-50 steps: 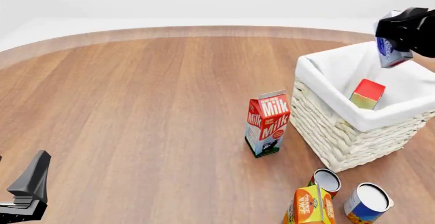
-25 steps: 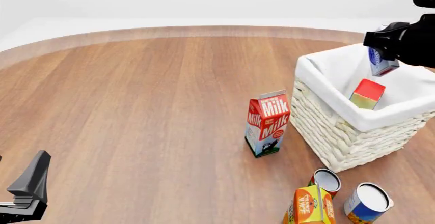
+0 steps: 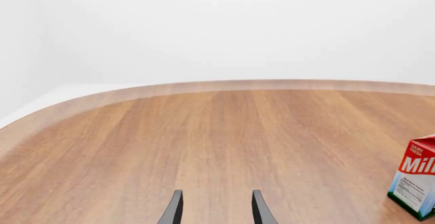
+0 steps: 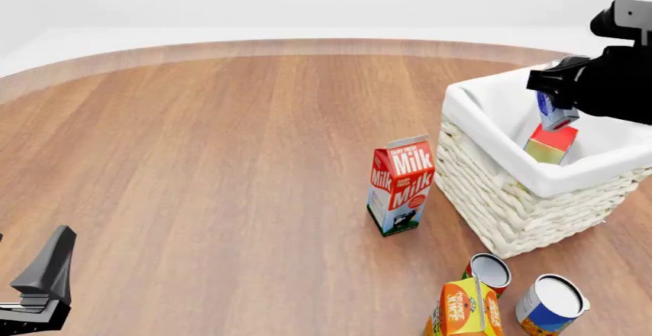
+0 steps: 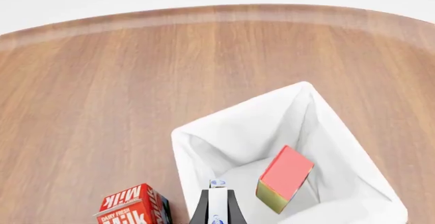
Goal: Pick up the cream cheese box and the butter, and put them in the basket.
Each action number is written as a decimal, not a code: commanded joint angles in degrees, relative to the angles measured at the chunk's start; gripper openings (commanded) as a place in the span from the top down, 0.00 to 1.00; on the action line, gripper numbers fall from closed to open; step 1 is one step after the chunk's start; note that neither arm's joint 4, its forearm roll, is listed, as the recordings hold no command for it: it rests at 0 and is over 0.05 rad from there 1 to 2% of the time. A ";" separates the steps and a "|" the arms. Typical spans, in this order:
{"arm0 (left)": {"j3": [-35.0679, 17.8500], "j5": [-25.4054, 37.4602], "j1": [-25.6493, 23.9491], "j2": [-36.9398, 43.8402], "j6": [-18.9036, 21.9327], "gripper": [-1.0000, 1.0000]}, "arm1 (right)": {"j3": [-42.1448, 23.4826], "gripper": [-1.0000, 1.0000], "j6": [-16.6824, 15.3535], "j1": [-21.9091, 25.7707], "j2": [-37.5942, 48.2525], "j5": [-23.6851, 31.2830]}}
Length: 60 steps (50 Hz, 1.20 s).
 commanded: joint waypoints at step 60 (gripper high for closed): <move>0.00 0.00 0.00 0.00 0.00 0.00 | 2.63 1.00 0.24 -1.03 5.04 -5.23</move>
